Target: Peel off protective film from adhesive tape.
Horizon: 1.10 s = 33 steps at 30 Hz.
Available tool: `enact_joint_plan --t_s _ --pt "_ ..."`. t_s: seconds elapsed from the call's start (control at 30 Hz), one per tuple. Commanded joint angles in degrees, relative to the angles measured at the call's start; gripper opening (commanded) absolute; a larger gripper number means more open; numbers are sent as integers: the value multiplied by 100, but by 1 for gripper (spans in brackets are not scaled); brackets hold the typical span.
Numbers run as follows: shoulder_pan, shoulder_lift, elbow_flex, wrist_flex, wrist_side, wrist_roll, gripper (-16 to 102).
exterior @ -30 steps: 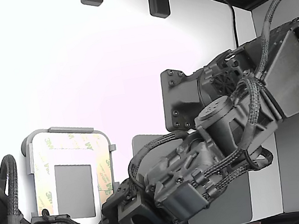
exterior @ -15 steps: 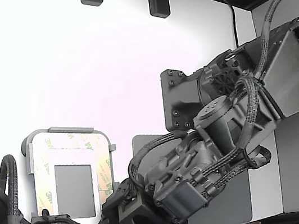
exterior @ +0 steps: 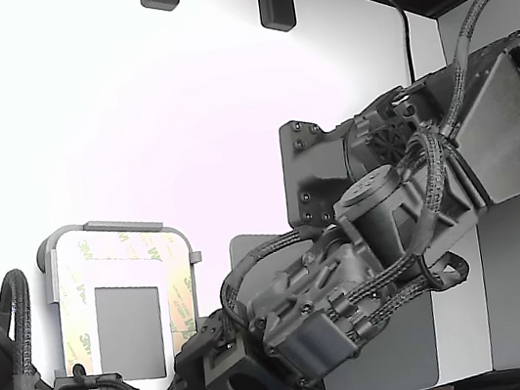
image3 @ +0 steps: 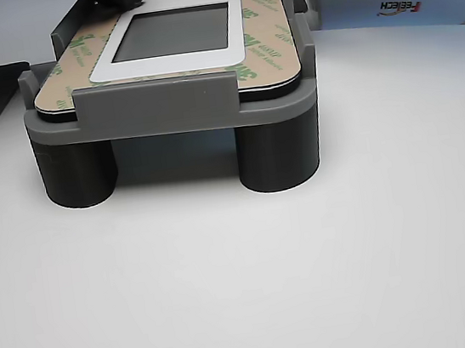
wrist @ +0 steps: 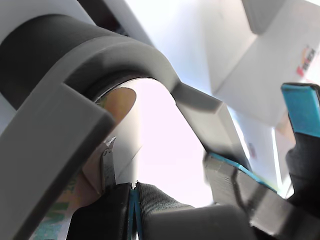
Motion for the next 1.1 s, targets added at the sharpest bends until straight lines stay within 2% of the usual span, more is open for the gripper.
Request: enact_joint_plan --t_s 0.0,1.07 --pt "-105 62 -132 -26 -26 -18 -10" --pt "-281 105 105 -229 -132 -158 -10"
